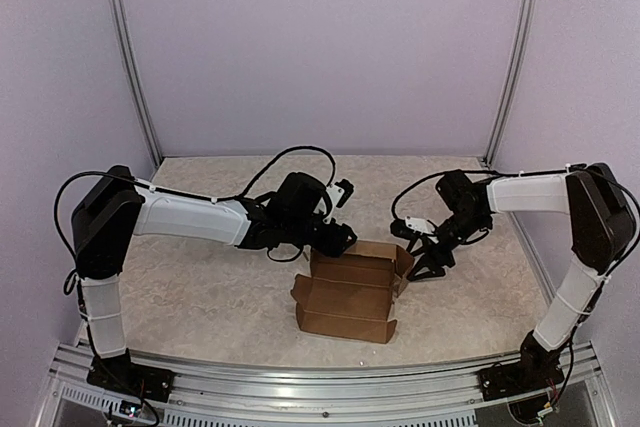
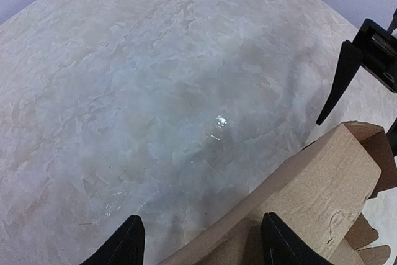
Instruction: Fold the paper box
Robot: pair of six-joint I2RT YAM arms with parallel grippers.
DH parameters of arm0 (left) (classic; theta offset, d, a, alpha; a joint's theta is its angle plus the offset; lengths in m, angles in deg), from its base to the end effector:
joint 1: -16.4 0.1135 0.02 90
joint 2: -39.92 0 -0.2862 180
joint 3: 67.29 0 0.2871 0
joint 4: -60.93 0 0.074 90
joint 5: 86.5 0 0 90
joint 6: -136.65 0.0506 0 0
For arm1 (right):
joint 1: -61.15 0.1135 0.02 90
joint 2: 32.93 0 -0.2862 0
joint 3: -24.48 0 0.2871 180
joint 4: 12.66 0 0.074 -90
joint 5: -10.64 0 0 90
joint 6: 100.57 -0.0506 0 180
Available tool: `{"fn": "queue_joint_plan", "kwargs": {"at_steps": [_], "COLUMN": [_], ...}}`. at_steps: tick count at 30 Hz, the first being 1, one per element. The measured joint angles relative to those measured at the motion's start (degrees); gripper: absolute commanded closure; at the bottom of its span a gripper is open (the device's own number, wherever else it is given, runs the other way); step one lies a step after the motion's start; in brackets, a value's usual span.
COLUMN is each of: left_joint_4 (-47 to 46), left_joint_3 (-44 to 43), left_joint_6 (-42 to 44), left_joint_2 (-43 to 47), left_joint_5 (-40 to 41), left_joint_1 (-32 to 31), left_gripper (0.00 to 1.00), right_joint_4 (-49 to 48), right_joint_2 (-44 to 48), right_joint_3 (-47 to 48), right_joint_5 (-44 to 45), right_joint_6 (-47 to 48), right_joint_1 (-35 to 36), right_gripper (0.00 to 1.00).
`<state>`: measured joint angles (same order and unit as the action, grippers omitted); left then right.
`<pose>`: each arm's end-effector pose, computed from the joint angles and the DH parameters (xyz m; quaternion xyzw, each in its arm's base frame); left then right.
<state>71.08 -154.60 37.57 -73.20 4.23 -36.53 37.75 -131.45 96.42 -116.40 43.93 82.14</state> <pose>0.2969 -0.3919 0.1785 0.3299 0.8275 -0.2291 0.3923 0.3111 0.1520 0.1566 -0.6052 0.7229 0.2712 0.1938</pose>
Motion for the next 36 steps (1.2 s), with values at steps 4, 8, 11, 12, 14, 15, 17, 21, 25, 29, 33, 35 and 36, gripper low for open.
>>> {"fn": "queue_joint_plan", "kwargs": {"at_steps": [4, 8, 11, 12, 14, 15, 17, 21, 25, 29, 33, 35, 36], "left_joint_4": [0.0, 0.0, -0.02, 0.0, -0.02, -0.02, -0.02, 0.02, 0.02, 0.02, -0.02, -0.02, 0.04], "left_joint_3": [0.0, 0.02, 0.02, 0.02, 0.02, 0.02, 0.02, 0.02, 0.02, 0.02, 0.02, 0.02, 0.02], "left_joint_6": [-0.17, -0.35, -0.61, -0.76, -0.98, -1.09, -1.31, -1.66, -2.12, -2.38, -1.99, -1.27, -0.87], "left_joint_2": [0.0, 0.0, 0.0, 0.0, 0.0, 0.0, 0.0, 0.0, 0.0, 0.0, 0.0, 0.0, 0.02], "left_joint_5": [0.02, 0.44, 0.9, 1.03, 1.2, 1.22, 1.18, 1.07, 1.14, 1.07, -0.31, -1.75, -2.67], "left_joint_1": [0.0, 0.02, 0.02, 0.02, 0.02, 0.02, 0.02, 0.0, 0.0, 0.0, 0.09, 0.31, 0.57], "left_gripper": [0.37, 0.37, 0.37, 0.37, 0.37, 0.37, 0.37, 0.37, 0.37, 0.37, 0.35, 0.34, 0.34], "right_joint_4": [-4.31, -8.72, -11.39, -12.28, -13.9, -15.02, -17.27, -21.81, -24.85, -25.46, -25.86, -25.92, -25.97], "right_joint_2": [0.37, 0.94, 1.09, 1.25, 1.55, 1.81, 2.29, 2.73, 2.73, 2.64, 2.82, 3.19, 3.34], "right_joint_3": [-1.22, -1.99, -2.03, -2.1, -2.29, -2.6, -3.45, -4.79, -5.46, -5.46, -5.49, -5.55, -5.55], "right_joint_5": [-0.33, -0.22, 0.04, 0.28, 0.68, 0.9, 1.38, 3.17, 4.61, 4.9, 4.94, 5.25, 5.38], "right_joint_6": [-3.87, -9.22, -12.13, -13.22, -15.21, -16.26, -18.4, -22.32, -24.39, -24.79, -24.59, -24.52, -24.35], "right_joint_1": [1.4, 1.9, 2.1, 2.25, 2.75, 3.08, 3.89, 5.53, 6.51, 7.02, 7.06, 7.13, 7.15], "right_gripper": [0.38, 0.41, 0.42, 0.42, 0.43, 0.43, 0.44, 0.51, 0.47, 0.46, 0.48, 0.5, 0.51]}}
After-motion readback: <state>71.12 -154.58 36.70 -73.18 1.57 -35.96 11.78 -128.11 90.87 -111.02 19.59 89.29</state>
